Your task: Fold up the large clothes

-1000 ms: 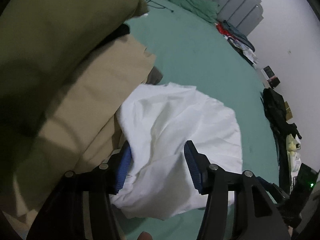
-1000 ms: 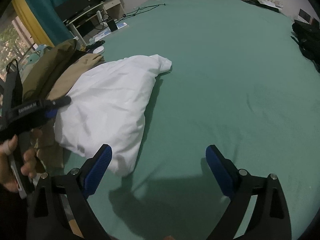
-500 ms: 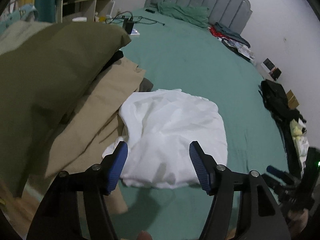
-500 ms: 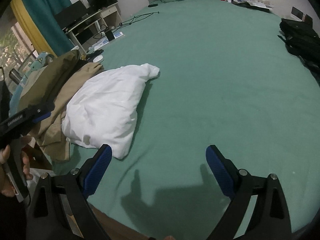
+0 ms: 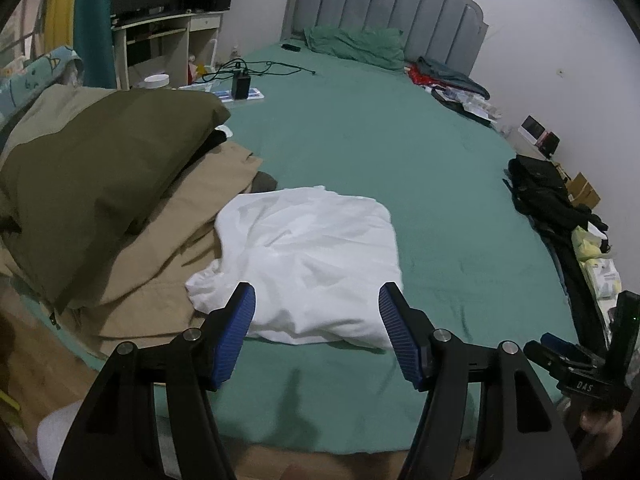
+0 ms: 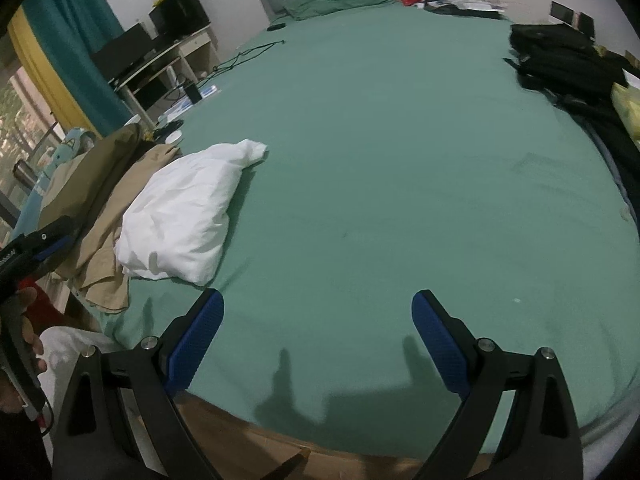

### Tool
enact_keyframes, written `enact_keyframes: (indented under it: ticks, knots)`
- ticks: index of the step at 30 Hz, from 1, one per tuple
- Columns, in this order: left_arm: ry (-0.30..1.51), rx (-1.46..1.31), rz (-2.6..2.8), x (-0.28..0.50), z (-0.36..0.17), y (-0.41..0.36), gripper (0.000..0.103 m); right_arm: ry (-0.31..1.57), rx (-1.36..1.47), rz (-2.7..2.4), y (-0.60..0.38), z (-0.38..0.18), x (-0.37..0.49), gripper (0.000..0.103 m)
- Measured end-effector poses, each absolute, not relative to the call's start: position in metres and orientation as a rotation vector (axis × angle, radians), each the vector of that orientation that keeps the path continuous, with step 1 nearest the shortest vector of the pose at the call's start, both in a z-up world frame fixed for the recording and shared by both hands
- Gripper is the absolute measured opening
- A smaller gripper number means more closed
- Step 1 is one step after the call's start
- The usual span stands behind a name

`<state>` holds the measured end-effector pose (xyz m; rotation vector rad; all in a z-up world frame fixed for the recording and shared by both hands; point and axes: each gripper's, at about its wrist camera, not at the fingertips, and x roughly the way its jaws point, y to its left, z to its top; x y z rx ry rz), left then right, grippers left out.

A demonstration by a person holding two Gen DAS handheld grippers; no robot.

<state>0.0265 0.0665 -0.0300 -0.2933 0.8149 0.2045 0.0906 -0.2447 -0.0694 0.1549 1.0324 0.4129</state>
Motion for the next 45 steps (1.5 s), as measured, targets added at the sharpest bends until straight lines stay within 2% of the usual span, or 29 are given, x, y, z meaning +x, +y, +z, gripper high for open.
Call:
enact_keyframes:
  ticks: [11,29,45]
  knots:
    - [0.853,-0.279,0.176,0.021,-0.021,0.021,0.068,0.993,0.192,0.347,-0.293,-0.055,0.078,0.094]
    - [0.717,-0.223,0.098,0.003,0.038,-0.032,0.068,0.892,0.146,0.274,-0.344,-0.008,0.058,0.094]
    - [0.571,-0.177,0.081,-0.013,0.085,-0.054,0.068,0.755,0.076,0.242,-0.352,0.051,0.039,0.094]
